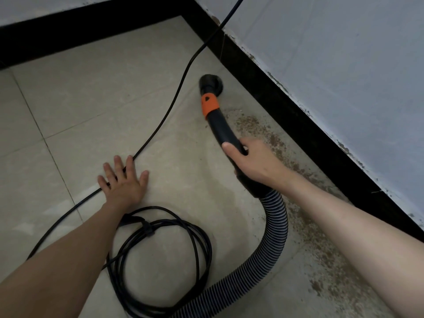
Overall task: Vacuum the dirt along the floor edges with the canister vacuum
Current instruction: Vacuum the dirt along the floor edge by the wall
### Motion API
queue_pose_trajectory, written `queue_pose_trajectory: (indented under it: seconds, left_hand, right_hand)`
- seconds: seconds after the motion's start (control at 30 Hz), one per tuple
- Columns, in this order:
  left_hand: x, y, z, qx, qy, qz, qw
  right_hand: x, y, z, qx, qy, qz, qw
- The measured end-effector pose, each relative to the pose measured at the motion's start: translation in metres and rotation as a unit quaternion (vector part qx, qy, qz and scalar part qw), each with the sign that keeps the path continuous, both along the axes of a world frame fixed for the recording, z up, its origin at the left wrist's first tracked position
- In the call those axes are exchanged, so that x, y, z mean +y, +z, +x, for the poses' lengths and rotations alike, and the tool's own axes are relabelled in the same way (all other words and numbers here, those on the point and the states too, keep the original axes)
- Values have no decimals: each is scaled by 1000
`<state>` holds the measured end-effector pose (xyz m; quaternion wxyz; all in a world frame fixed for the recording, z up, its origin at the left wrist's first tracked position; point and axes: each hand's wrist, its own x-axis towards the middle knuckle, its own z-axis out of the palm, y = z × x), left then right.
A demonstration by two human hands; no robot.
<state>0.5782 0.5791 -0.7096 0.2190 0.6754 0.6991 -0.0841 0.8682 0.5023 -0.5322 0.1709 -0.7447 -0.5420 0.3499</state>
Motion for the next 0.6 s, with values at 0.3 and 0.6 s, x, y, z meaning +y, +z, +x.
queue_pose_trajectory:
  seconds: [0.3, 0.6]
  left_hand:
    - [0, 4, 0, 4, -14, -10, 1000]
    - [-1, 3, 0, 5, -8, -4, 1000]
  right_hand:
    - [-29, 3, -32, -64, 125, -70, 988]
    - [-42, 5, -10, -35, 60, -80, 994]
